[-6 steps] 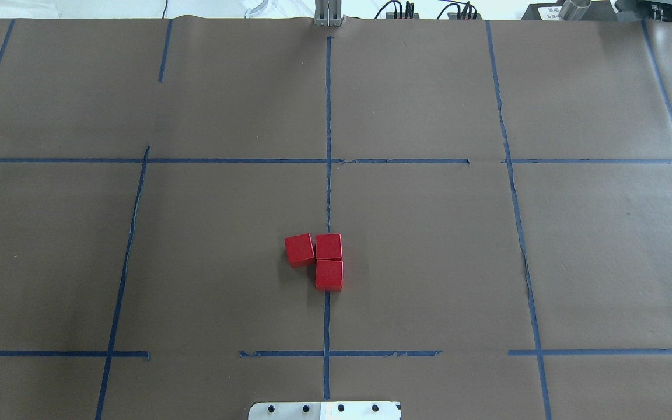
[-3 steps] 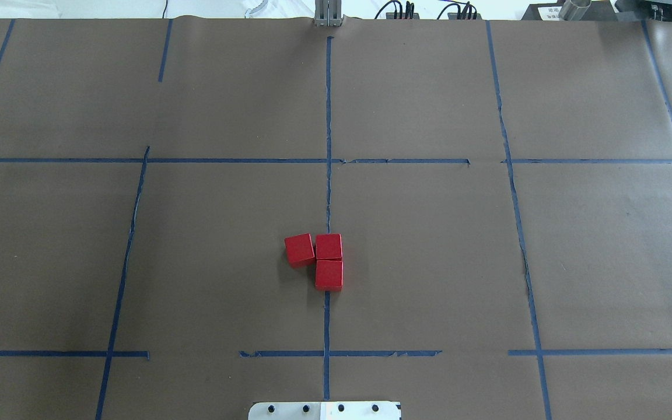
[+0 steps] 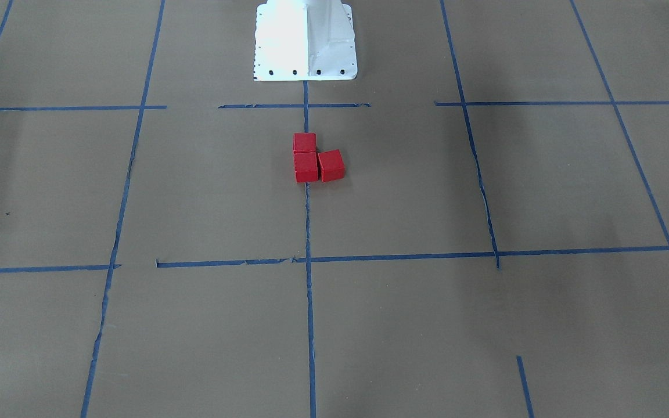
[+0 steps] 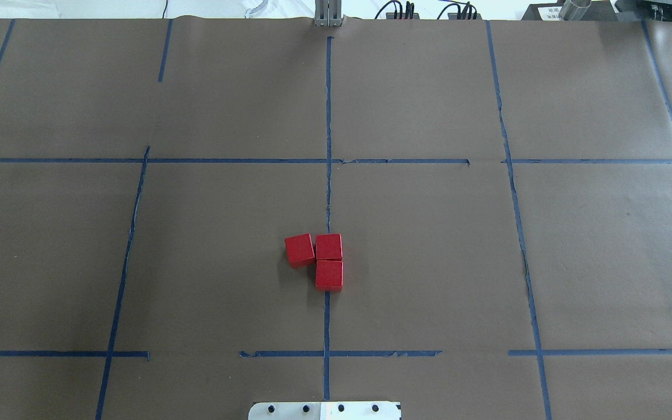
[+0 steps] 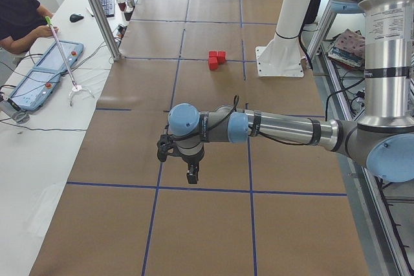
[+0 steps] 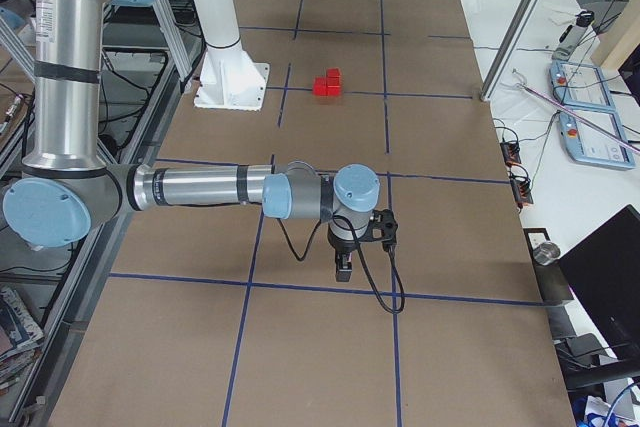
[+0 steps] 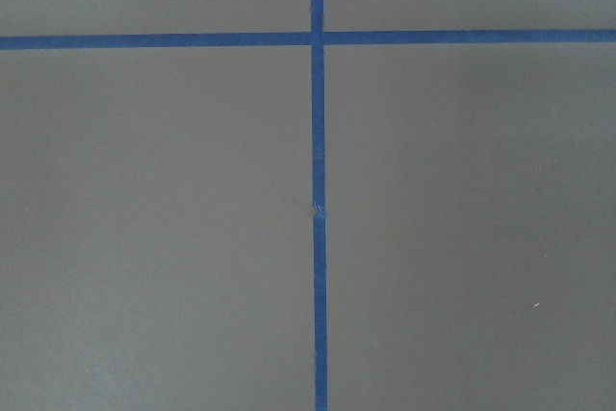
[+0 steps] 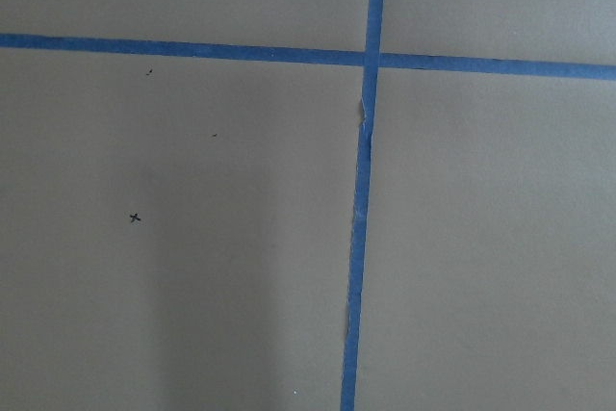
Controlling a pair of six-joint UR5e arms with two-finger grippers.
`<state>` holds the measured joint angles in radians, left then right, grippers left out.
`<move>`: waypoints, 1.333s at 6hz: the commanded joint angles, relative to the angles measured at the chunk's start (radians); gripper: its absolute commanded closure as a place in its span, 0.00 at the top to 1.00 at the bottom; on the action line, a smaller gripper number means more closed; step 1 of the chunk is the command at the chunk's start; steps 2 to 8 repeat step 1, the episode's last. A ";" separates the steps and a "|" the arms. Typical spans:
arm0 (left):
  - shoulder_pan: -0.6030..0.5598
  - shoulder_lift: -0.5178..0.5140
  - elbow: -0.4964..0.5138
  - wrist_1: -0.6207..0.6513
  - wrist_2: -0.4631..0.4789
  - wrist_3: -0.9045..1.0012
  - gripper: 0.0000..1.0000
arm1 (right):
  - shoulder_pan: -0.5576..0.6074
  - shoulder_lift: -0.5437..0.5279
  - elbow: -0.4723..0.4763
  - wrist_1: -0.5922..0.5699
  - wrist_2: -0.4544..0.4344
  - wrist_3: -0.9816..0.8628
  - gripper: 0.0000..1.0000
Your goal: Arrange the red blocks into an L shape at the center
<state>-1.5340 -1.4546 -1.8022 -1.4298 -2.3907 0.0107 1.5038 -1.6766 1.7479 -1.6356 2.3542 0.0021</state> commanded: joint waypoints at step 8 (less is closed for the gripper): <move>0.000 0.000 -0.003 0.000 -0.036 -0.002 1.00 | 0.001 0.003 -0.002 0.000 0.002 0.007 1.00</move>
